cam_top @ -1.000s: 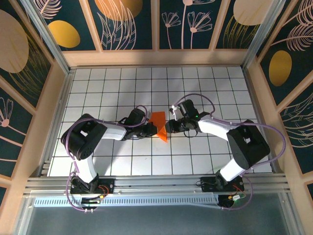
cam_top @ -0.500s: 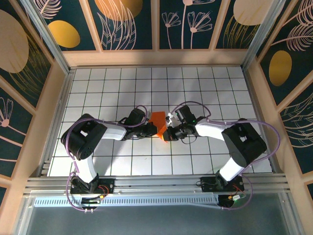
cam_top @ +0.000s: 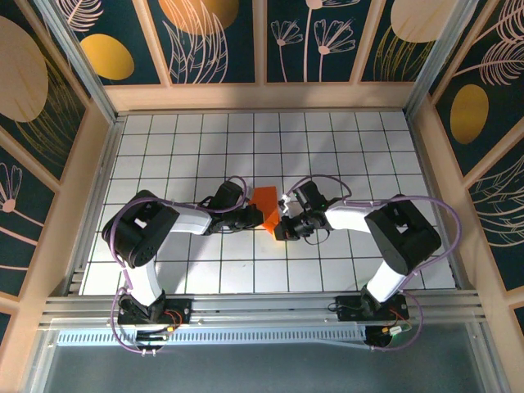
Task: Fold a paper plane with a square sheet of paper (fold left side to right side)
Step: Third fold the triangle at the center of the table.
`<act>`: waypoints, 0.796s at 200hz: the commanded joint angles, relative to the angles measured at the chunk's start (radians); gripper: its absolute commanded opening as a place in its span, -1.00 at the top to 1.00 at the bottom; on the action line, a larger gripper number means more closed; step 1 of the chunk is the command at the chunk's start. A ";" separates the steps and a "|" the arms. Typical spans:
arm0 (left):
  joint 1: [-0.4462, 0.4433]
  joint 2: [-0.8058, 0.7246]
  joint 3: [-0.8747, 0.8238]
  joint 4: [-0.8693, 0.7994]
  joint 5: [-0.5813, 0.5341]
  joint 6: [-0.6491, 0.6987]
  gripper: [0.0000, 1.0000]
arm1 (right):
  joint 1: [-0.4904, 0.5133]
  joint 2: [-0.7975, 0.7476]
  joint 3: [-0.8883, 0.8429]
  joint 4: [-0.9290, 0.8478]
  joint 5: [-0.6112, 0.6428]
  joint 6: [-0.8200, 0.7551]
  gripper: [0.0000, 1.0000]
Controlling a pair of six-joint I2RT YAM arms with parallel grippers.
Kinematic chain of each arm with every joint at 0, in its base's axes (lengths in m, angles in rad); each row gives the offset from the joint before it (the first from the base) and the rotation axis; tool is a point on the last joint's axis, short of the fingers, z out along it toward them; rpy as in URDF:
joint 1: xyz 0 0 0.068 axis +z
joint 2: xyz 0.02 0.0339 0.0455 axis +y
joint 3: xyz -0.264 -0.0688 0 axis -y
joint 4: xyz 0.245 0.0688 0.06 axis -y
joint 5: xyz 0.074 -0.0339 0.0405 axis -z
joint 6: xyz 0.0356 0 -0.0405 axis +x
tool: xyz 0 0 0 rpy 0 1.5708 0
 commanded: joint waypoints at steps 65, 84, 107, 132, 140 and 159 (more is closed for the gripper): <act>-0.002 0.036 -0.012 -0.095 -0.066 0.009 1.00 | 0.003 0.020 -0.028 0.030 -0.008 0.020 1.00; -0.002 0.035 -0.011 -0.096 -0.065 0.008 1.00 | 0.003 0.024 -0.032 0.030 -0.007 0.021 1.00; -0.001 0.035 -0.011 -0.096 -0.066 0.010 1.00 | 0.003 0.027 -0.033 0.024 -0.007 0.025 1.00; -0.001 0.035 -0.012 -0.100 -0.070 0.010 1.00 | 0.003 0.024 -0.042 0.008 -0.013 0.032 1.00; -0.001 0.034 -0.013 -0.099 -0.071 0.009 1.00 | 0.003 0.024 -0.048 0.000 -0.014 0.034 1.00; -0.002 0.034 -0.012 -0.104 -0.075 0.011 1.00 | 0.003 0.027 -0.058 -0.016 -0.018 0.041 1.00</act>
